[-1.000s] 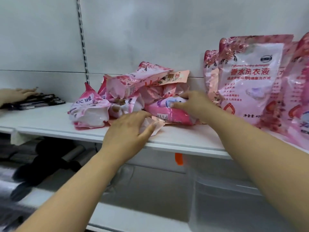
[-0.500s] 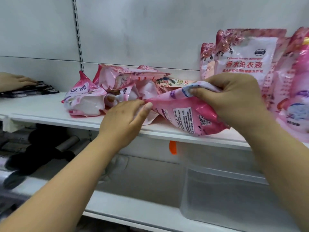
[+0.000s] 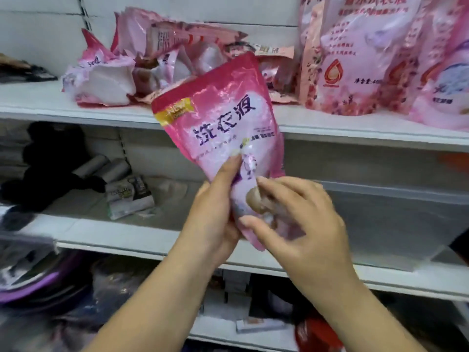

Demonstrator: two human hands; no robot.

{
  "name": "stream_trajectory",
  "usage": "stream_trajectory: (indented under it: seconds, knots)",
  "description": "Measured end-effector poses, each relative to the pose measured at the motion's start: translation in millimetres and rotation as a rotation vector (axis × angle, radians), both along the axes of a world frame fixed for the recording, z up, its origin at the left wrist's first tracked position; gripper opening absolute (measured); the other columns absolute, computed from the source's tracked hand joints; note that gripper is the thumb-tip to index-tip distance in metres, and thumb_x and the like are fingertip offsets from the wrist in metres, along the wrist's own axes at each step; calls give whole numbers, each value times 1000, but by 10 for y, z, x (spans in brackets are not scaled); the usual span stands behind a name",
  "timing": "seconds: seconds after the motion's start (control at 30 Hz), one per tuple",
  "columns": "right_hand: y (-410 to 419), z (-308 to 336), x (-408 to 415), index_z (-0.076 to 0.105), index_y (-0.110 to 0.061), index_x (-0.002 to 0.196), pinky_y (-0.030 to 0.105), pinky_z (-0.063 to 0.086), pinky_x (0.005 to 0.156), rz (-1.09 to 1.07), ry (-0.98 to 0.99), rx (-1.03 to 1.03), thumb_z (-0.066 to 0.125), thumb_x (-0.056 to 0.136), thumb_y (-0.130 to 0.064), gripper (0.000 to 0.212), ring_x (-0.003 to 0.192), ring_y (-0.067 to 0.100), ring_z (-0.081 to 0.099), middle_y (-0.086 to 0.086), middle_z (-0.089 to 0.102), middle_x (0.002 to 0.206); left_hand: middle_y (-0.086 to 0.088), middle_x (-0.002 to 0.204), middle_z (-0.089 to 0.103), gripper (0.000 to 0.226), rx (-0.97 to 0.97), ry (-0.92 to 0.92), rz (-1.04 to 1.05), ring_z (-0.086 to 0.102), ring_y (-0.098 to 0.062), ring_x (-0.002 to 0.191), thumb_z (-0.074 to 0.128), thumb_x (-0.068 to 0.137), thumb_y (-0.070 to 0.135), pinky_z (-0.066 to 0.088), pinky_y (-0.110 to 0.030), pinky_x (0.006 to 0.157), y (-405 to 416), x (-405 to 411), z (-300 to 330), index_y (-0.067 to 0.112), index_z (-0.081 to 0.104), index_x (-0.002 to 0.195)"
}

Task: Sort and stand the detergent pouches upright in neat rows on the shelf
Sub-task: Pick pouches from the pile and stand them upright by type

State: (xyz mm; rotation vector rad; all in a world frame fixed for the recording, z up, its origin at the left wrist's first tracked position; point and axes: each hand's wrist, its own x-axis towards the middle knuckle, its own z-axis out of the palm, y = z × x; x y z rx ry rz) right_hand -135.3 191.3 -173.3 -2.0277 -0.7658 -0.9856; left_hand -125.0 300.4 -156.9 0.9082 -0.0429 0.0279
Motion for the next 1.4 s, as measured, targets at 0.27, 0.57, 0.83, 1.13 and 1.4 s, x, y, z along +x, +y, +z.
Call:
stream_trajectory:
  seconds: [0.27,0.57,0.83,1.13,1.4]
  knots:
    - [-273,220,-106,60,-31,99,15,54,65,391,777,526,77,65,-25,39,81,-2,67,-14,72,89,-9,98,72,36,173,-186,157,70,-24,87,66,73,26,57,-36,72,-44,2,-54,13,61,106]
    - [-692,1229,303,60,-16,101,34,57,63,497,544,663,61,63,-19,38,77,15,71,0,74,85,3,86,72,35,510,-651,239,69,-10,81,69,77,33,55,-27,76,-477,545,1143,10,63,103]
    - [-955,1228,968,48,-16,120,32,56,80,261,526,828,55,90,-17,32,91,11,65,0,65,104,-4,121,56,71,906,-398,46,58,-23,105,50,80,57,46,-37,94,-841,978,1130,18,28,135]
    - [-1156,1258,1147,57,-30,96,36,51,90,269,526,674,60,84,-27,13,99,14,65,-5,68,103,1,112,62,66,894,-345,-61,63,-11,97,72,73,27,54,-24,83,-769,1036,1031,17,34,126]
    - [-1274,1199,1240,53,-27,117,27,53,70,397,632,619,68,63,-44,58,98,17,64,0,65,116,2,114,63,88,1001,-351,94,62,-16,102,71,47,53,49,-39,93,-803,1021,1002,24,37,122]
